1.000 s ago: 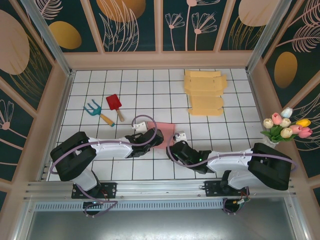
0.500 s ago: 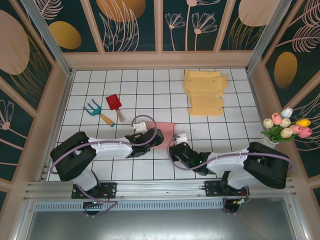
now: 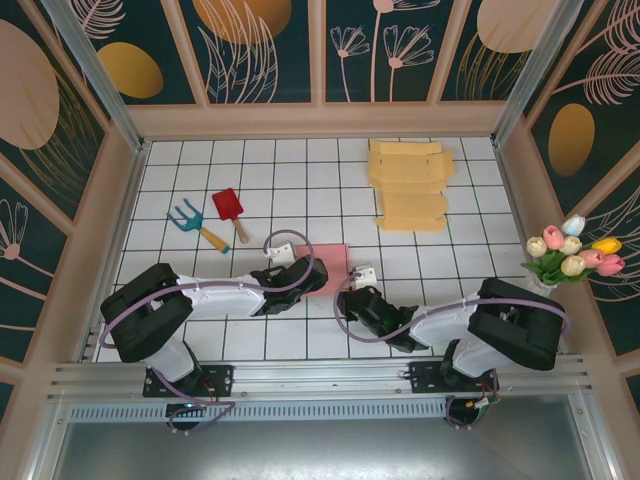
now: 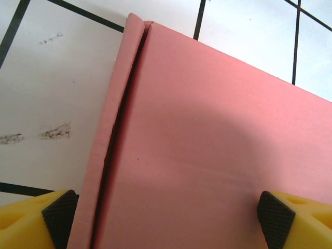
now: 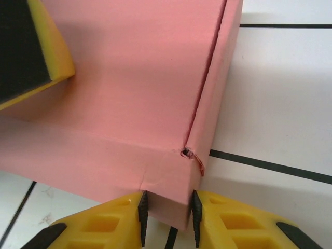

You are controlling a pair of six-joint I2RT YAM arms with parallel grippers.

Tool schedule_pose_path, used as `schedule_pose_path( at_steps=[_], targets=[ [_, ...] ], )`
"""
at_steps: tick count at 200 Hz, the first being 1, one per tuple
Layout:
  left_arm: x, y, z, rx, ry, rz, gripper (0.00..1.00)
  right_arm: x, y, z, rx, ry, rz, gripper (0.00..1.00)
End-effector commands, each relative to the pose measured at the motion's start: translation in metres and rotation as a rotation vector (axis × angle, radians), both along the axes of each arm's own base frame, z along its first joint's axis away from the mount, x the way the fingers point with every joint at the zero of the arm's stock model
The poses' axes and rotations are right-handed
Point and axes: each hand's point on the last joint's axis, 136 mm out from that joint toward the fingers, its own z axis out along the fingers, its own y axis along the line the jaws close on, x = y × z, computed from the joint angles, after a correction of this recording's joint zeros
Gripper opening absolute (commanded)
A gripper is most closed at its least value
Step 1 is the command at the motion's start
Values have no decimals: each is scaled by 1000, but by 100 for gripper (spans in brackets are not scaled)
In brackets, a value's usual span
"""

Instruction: Fold the paper box

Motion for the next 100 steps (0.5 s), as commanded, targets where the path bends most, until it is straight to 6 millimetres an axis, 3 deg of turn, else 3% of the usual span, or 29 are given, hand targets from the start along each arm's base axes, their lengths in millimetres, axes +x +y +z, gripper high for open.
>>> schedule_pose_path(
  at_steps=[1,94,100],
  targets=[
    [-13,8,-22,82,66,-44,91,6,-8,-8,-41,-14,-23,32],
    [-16,-7,-28,43,85,-111,90,30,-11,-6,-15,-39,-105,35],
    [-16,-10,-27,33,85,-123,86,32,-10,-5,-10,-37,-107,35]
  ],
)
